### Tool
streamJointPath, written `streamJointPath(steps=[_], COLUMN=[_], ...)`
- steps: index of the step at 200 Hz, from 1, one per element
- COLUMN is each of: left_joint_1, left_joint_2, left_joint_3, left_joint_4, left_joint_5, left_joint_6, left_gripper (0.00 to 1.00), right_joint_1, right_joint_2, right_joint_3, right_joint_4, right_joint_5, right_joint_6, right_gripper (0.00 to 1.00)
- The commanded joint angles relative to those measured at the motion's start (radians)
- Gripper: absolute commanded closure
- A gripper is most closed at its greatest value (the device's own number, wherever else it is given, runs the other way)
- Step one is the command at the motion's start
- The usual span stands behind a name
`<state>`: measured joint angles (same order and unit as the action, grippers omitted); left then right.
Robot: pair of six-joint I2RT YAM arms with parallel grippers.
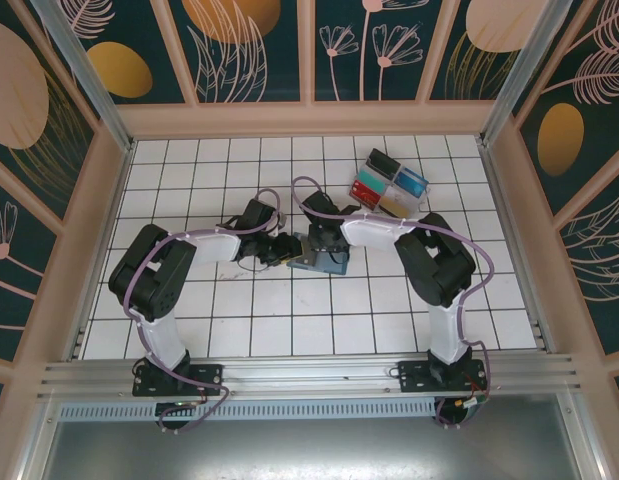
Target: Take the credit cards out of the card holder
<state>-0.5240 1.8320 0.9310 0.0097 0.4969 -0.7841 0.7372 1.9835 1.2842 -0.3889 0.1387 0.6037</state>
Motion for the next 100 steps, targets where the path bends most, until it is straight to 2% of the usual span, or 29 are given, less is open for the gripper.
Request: streamJointPath(steps=[1, 21, 61, 100], left_joint_1=[-0.021, -0.022, -0.022, -0.022], left_joint_2=[0.033, 0.017, 0.016, 0.023], left_joint_3=[0.009, 0.009, 0.005, -0.004], left_joint_4=[0.012, 0.08, 0.144, 0.16], left_joint_5=[0.063, 0.124, 0.175, 0.174], left_joint_6=[0.013, -0.011, -0.047, -0.063], left_gripper=[0.69, 0.71, 0.73, 0.72], right_joint_1=[-0.012, -0.018, -0.031, -0.045], right_joint_2=[0.081, 0.069, 0.049, 0.023], right_joint_3=[-0.069, -0.082, -0.109, -0.137], right_joint_4=[-0.044, -0.023, 0.019, 0.058], right_joint_5=[-0.072, -0.101, -0.152, -0.189], right_joint_6=[-0.002, 0.002, 0.014, 0.03], right_gripper=[0.7, 0.7, 0.71, 0.72])
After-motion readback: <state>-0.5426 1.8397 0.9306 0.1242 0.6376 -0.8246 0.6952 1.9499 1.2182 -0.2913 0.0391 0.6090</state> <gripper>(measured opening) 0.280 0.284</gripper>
